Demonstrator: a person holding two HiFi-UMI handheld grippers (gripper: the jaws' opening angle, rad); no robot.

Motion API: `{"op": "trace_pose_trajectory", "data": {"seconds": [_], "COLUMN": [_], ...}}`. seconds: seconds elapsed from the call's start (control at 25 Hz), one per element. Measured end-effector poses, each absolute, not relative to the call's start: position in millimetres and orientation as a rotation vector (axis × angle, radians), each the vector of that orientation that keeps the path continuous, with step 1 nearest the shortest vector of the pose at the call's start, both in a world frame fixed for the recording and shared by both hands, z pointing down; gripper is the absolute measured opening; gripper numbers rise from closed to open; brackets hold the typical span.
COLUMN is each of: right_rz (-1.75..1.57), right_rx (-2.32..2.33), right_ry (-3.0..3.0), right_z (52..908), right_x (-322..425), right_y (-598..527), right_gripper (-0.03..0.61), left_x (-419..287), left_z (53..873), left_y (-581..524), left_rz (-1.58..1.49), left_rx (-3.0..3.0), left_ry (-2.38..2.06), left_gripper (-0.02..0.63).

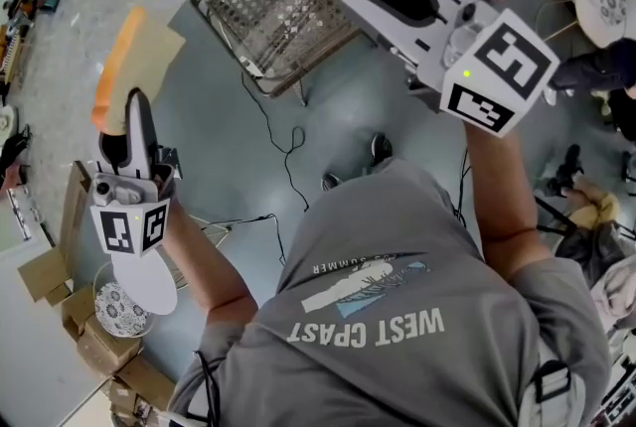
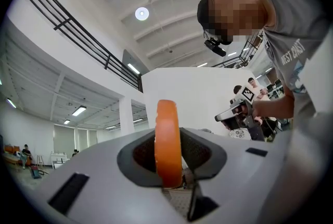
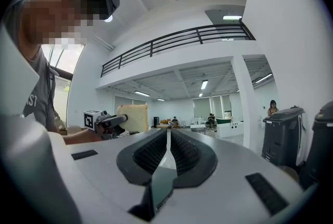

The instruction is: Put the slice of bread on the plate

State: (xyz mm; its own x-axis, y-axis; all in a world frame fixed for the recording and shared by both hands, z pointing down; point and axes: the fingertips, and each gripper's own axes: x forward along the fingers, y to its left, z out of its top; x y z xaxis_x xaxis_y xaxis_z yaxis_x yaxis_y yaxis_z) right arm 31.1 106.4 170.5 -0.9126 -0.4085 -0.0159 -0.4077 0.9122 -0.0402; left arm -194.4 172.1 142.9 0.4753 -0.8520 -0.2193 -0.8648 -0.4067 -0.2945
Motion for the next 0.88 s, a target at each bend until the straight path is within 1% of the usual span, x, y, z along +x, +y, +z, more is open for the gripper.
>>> {"op": "trace_pose_trajectory", "data": {"seconds": [0.28,0.88], "right_rz": [-0.054,-0.043], "right_rx": [-0.565,-0.436], "right_ry": [3.062,3.052], "right_z": [170,161], "right_x": [51,65], "right_y": [66,42], "right_gripper": [0.009,0.009], "left_x": [-165,-142], "left_z": [143,136], "left_y": [142,134], "left_rz": [0.024,-0.036], "left_rx": [-2.331,-2.274], "left_ry": [1.492,1.574], "left_gripper": [0.101,0.101]}}
